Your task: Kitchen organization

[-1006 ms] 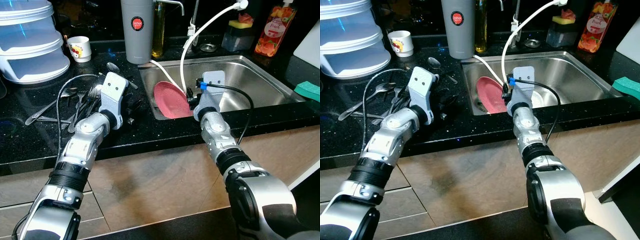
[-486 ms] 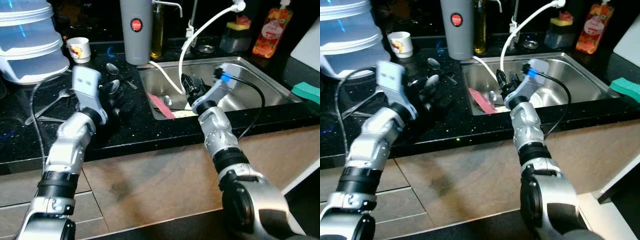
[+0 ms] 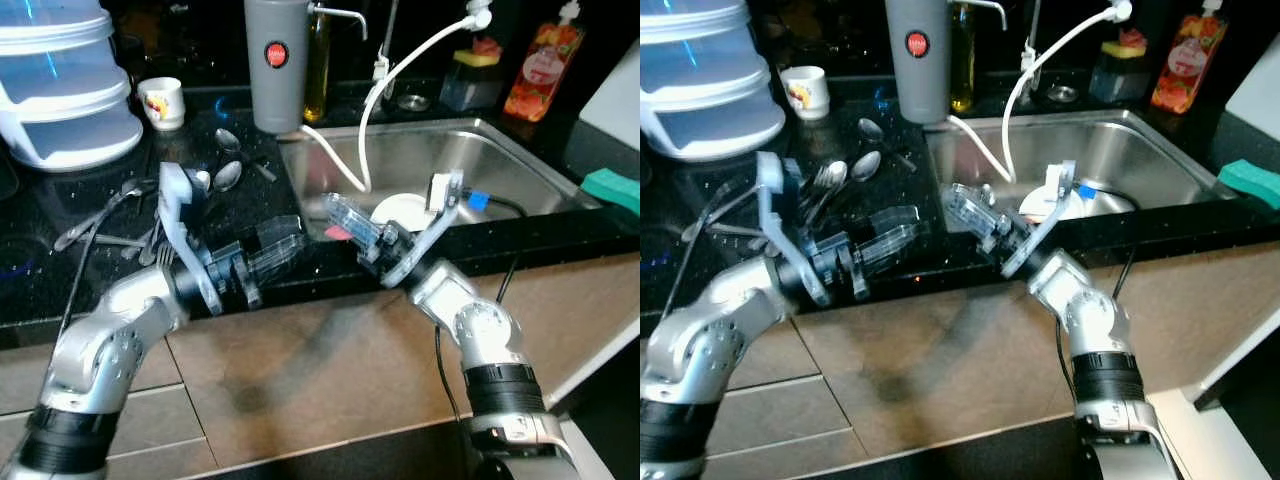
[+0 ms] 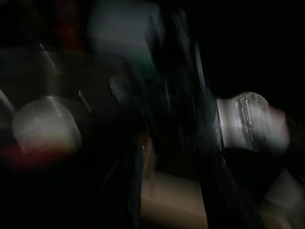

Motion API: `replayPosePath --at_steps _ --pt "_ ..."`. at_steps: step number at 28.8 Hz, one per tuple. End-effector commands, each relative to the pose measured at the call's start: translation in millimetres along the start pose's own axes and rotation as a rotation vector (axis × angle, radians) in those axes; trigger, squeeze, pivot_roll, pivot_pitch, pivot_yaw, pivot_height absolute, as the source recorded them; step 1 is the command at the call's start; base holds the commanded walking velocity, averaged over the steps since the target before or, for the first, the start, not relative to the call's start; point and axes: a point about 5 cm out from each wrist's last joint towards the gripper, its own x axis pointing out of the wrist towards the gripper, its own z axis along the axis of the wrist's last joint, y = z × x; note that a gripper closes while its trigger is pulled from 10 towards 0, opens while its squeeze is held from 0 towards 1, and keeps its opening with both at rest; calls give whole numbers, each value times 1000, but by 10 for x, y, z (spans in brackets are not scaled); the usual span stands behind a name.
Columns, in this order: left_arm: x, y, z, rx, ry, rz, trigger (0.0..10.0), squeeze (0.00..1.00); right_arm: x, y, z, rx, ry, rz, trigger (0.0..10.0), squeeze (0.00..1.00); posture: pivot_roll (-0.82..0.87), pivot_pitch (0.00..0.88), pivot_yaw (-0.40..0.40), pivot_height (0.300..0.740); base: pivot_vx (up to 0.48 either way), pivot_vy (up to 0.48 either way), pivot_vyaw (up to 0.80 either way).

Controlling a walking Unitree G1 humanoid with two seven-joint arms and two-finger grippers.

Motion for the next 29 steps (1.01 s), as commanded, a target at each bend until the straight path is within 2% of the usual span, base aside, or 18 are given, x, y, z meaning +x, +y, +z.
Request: replayPosePath --at_steps 1,3,6,10,12,13,15,16,18,20,21,22,23,25,26,27,29 --pt "-23 -76 -146 -7 129 -39 10000 0 -30 66 -98 6 90 39 10000 0 83 105 -28 740 0 0 0" --pt "-108 -131 -354 -53 288 -50 10000 0 -169 88 -293 27 232 46 10000 0 84 107 -29 740 0 0 0" --pt "-137 -148 -408 -68 334 -52 10000 0 -223 96 -360 38 283 44 10000 0 84 107 -29 740 0 0 0" --pt "-287 -246 -733 -132 550 -70 10000 0 -513 72 -772 45 604 7 10000 0 86 111 -31 740 0 0 0" --pt "-305 -259 -772 -142 571 -70 10000 0 -552 70 -825 47 641 1 10000 0 86 111 -31 740 0 0 0" --pt "-328 -287 -853 -168 594 -64 10000 0 -639 44 -941 46 720 -28 10000 0 86 111 -31 740 0 0 0" --pt "-328 -287 -853 -168 594 -64 10000 0 -639 44 -941 46 720 -28 10000 0 86 111 -31 740 0 0 0" --pt "-352 -329 -955 -203 616 -52 10000 0 -751 15 -1074 48 807 -62 10000 0 87 114 -31 740 0 0 0" --pt "-446 -433 -1309 -302 711 37 10000 0 -1117 -80 -1430 64 1020 -200 10000 0 87 112 -31 740 0 0 0" --pt "-567 -503 -1595 -328 851 105 10000 0 -1371 -147 -1633 54 1143 -313 10000 0 87 112 -31 740 0 0 0" --pt "-642 -528 -1731 -325 923 140 10000 0 -1452 -169 -1702 61 1164 -363 10000 0 87 109 -29 740 0 0 0" --pt "-642 -528 -1731 -325 923 140 10000 0 -1452 -169 -1702 61 1164 -363 10000 0 87 109 -29 740 0 0 0" --pt "-693 -549 -1816 -322 973 160 10000 0 -1503 -174 -1744 68 1178 -392 10000 0 87 109 -29 740 0 0 0" --pt "-832 -593 -2091 -363 1061 289 10000 0 -1682 -216 -1902 49 1213 -515 10000 0 85 106 -28 740 0 0 0" --pt "-883 -627 -2201 -390 1084 342 10000 0 -1771 -235 -1976 22 1230 -574 10000 0 78 102 -26 740 0 0 0" --pt "-883 -627 -2201 -390 1084 342 10000 0 -1771 -235 -1976 22 1230 -574 10000 0 78 102 -26 740 0 0 0" --pt "-955 -661 -2423 -401 1078 483 10000 0 -1947 -302 -2115 -73 1184 -769 10000 0 78 102 -26 740 0 0 0"
